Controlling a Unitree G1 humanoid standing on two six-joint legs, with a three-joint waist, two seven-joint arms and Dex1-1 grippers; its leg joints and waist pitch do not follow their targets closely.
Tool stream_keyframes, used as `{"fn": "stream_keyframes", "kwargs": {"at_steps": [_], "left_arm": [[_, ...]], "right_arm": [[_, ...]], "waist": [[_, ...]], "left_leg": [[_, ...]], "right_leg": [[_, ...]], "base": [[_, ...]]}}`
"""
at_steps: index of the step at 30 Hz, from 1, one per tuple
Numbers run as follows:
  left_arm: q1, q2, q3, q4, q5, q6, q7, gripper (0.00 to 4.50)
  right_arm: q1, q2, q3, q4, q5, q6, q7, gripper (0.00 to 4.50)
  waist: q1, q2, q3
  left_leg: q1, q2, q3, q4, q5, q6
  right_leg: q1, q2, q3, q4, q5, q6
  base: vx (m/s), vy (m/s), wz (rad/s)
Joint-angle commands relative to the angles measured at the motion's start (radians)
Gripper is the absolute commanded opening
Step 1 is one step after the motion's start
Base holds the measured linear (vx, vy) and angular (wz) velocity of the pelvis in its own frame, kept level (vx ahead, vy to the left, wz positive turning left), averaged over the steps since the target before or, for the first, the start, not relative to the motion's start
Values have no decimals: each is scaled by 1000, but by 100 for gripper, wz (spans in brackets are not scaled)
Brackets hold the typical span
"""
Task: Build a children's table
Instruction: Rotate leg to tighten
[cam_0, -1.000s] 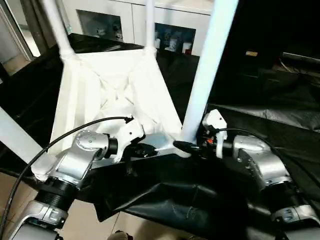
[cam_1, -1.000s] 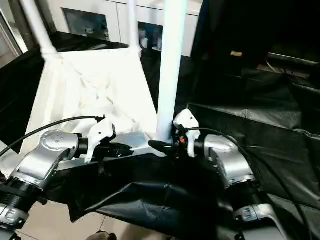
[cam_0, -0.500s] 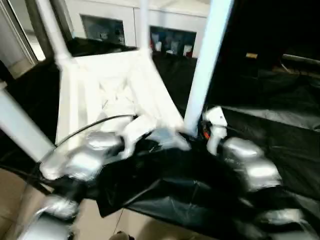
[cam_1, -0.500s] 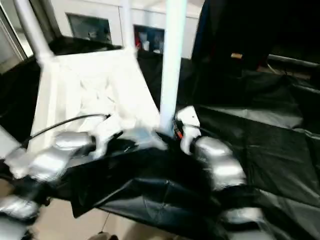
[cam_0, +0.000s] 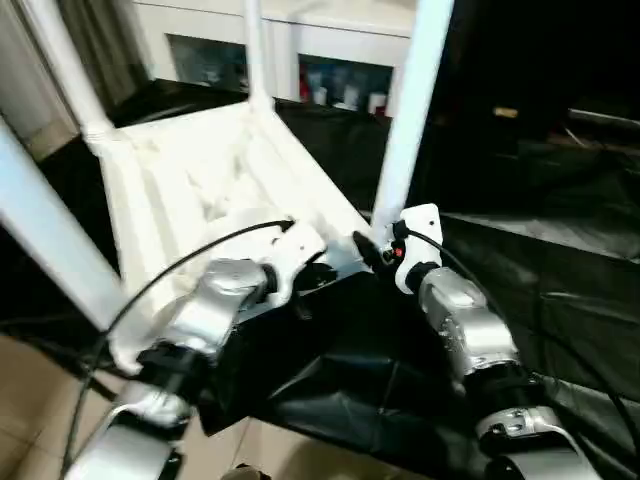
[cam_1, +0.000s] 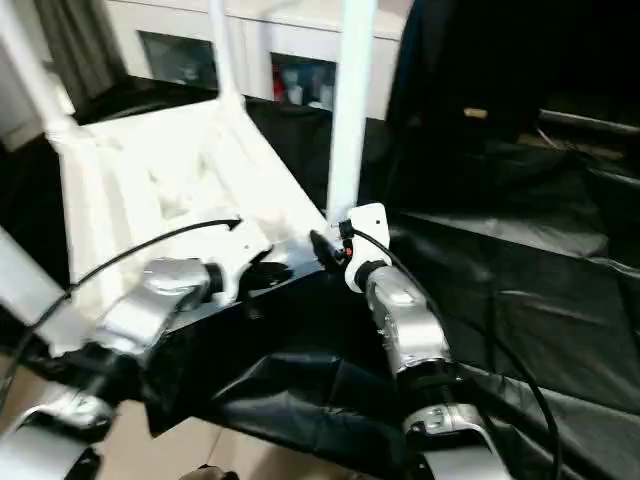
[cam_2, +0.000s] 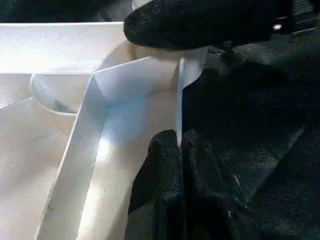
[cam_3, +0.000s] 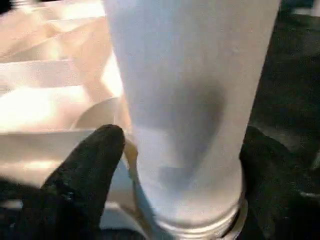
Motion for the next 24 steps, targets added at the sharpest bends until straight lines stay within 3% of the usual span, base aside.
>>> {"fn": "stream_keyframes", "kwargs": {"at_steps": [1, 3, 5, 7, 10, 11, 12, 14, 17, 18, 23, 24], "left_arm": [[9, -5, -30, -11, -24, -37, -46, 0], [17, 20, -38, -17, -27, -53, -91, 0], [27, 56, -43, -25, -39, -69, -157, 0], [33, 70, -39, -35, -58, -64, -197, 0], [42, 98, -34, -63, -98, -46, -275, 0], [44, 104, -34, -71, -106, -38, -291, 0], [45, 109, -34, -75, -112, -34, -303, 0], [47, 119, -35, -81, -122, -33, -327, 0], [47, 132, -35, -74, -126, -42, -354, 0], [47, 138, -34, -73, -123, -43, -357, 0], [46, 141, -23, -63, -110, -49, -331, 0], [45, 138, -18, -55, -97, -56, -305, 0]], "right_arm": [[17, 18, 136, -30, 36, 29, 175, 377], [27, -26, 153, -58, 45, 27, 248, 377], [41, -95, 160, -95, 65, 22, 365, 377], [45, -126, 157, -106, 80, 27, 424, 377], [45, -177, 145, -110, 95, 31, 524, 377], [43, -189, 145, -106, 95, 31, 544, 377], [41, -199, 147, -103, 96, 32, 560, 377], [36, -213, 152, -99, 100, 35, 586, 354], [26, -221, 159, -99, 107, 43, 616, 341], [24, -219, 161, -101, 107, 46, 628, 313], [33, -202, 163, -96, 99, 47, 617, 276], [38, -191, 161, -88, 93, 44, 593, 276]], "waist": [[1, -11, -66], [1, -8, -71], [2, -5, -72], [2, -7, -71], [2, -2, -72], [3, 5, -72], [5, 2, -72], [9, 5, -72], [14, 3, -73], [13, -2, -73], [13, 0, -74], [10, -20, -74]], "left_leg": [[3, 40, -15, -67, -137, 43], [4, 38, -14, -61, -97, 65], [4, 39, -12, -59, -95, 75], [5, 41, -12, -59, -100, 81], [5, 43, -12, -59, -114, 76], [8, 46, -12, -58, -119, 74], [9, 46, -10, -57, -120, 75], [10, 47, -10, -57, -122, 73], [12, 47, -9, -57, -126, 69], [11, 46, -8, -57, -127, 68], [9, 46, -10, -56, -117, 64], [8, 45, -8, -56, -112, 69]], "right_leg": [[45, -71, 36, -73, -79, -201], [49, -69, 34, -65, 9, -229], [50, -70, 34, -63, 33, -243], [51, -69, 33, -62, 40, -255], [52, -69, 32, -61, 34, -278], [49, -69, 31, -60, 37, -287], [49, -67, 31, -60, 43, -293], [49, -69, 31, -60, 38, -298], [48, -69, 31, -60, 25, -298], [49, -68, 31, -60, 17, -297], [50, -70, 31, -58, 10, -291], [51, -69, 30, -60, 13, -288]], "base": [[0, 0, 0], [0, 0, 0], [0, 0, 0], [0, 0, 0], [0, 0, 0], [0, 0, 0], [0, 0, 0], [0, 0, 0], [0, 0, 0], [0, 0, 0], [0, 0, 0], [0, 0, 0]]}}
